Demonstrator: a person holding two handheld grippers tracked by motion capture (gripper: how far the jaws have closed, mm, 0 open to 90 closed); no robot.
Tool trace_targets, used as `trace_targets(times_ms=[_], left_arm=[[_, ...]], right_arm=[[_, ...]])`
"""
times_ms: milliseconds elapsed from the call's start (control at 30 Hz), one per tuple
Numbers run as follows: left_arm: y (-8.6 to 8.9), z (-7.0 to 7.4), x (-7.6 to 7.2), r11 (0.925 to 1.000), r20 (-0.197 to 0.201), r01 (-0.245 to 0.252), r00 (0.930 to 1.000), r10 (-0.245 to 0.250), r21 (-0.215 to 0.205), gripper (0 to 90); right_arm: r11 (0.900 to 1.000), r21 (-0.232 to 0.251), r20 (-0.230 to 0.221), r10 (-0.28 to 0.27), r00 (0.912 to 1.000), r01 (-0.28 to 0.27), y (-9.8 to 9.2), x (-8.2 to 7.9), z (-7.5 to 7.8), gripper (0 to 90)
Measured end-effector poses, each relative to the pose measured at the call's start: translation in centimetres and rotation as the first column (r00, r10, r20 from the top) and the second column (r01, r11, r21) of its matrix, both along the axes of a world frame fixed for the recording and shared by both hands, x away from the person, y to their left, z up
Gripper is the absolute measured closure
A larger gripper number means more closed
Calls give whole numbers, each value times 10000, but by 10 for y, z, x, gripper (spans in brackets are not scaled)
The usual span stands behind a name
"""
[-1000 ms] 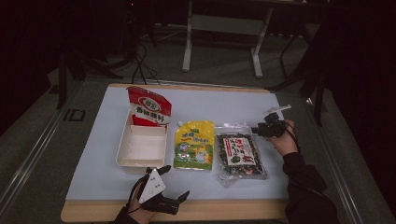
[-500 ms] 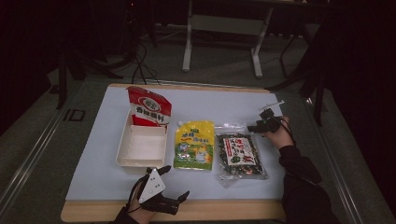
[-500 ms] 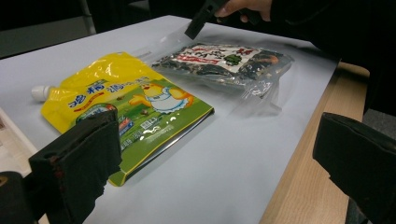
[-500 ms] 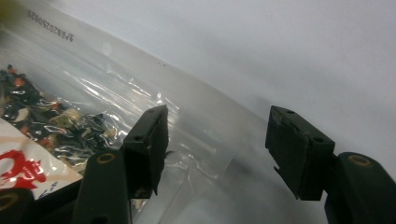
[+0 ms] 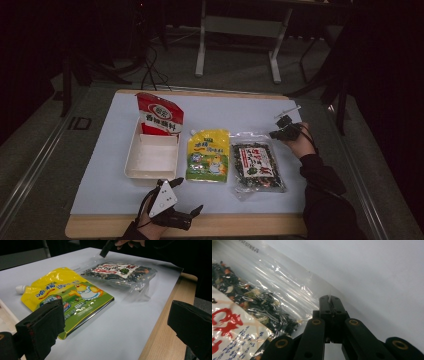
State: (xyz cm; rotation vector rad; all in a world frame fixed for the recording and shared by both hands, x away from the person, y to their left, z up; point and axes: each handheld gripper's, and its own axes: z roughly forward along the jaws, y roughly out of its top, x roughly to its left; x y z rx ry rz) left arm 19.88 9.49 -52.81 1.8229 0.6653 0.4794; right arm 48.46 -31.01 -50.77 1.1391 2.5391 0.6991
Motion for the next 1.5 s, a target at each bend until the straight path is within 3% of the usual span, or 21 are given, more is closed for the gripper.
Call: trace_targets(times_ms=[167, 600, 633, 733, 900, 1000, 1133, 1233, 1367, 1400, 1500], left_arm=[[0, 1, 0, 10000, 29, 8, 10000, -7, -76, 24], [-3, 6, 0, 9999, 66, 121, 9999, -121, -55, 24], [-4, 11, 0, 9998, 215, 173, 9996, -173, -24, 24], [-5, 15, 1, 9997, 288, 219, 9993, -220, 65, 24], [-7, 19, 4, 9990, 71, 238, 9997, -241, 382, 24], [-9, 22, 7, 9987, 89, 417, 9991, -420, 309, 24], [-13, 25, 10, 9973, -182, 695, 9974, -691, 244, 26], [-18, 28, 13, 9946, -900, 939, 9919, -897, 443, 32], [-22, 30, 12, 9930, -804, 1096, 9911, -1059, 439, 32], [-26, 34, 15, 9911, -1018, 1328, 9861, -1312, 93, 32], [-29, 37, 20, 9895, -1170, 1426, 9825, -1446, -252, 32]], right_arm=[[9997, -46, 245, 234, 9994, -233, 0, -7, 11, 900], [9998, -50, 1037, 219, 9944, -215, -17, -26, 44, 900], [9997, -26, 1402, 242, 9898, -240, -20, -34, 57, 900], [9995, 42, 1723, 316, 9845, -329, -21, -40, 70, 900], [9981, -13, 2310, 609, 9711, -623, -18, -53, 91, 900], [9965, 20, 2617, 798, 9618, -832, -14, -61, 102, 900], [9930, 54, 2923, 1113, 9498, -1180, -8, -73, 116, 900], [9887, 63, 3102, 1402, 9403, -1496, -3, -82, 124, 900], [9843, -12, 3291, 1671, 9294, -1766, 2, -91, 131, 900], [9804, -31, 3448, 1858, 9201, -1968, 6, -99, 137, 900], [9766, -77, 3644, 2029, 9089, -2149, 10, -107, 143, 900]])
